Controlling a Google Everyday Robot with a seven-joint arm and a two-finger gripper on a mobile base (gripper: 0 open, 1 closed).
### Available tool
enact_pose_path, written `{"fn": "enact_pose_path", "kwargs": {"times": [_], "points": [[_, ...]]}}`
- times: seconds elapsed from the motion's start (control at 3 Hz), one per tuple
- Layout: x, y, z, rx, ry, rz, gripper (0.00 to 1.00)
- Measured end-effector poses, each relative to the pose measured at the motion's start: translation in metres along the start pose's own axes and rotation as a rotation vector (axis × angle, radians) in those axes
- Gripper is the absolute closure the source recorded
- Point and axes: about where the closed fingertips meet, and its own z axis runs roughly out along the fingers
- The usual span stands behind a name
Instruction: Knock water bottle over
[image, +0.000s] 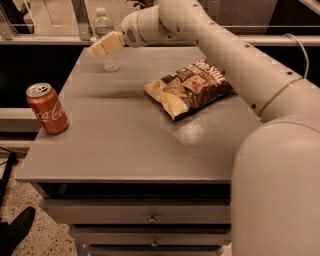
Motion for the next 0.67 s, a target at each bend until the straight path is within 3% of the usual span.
{"fn": "enact_pose_path", "kwargs": {"times": [0.67], "points": [[-0.010, -0.012, 0.071, -0.010, -0.065, 0.010, 0.00]]}}
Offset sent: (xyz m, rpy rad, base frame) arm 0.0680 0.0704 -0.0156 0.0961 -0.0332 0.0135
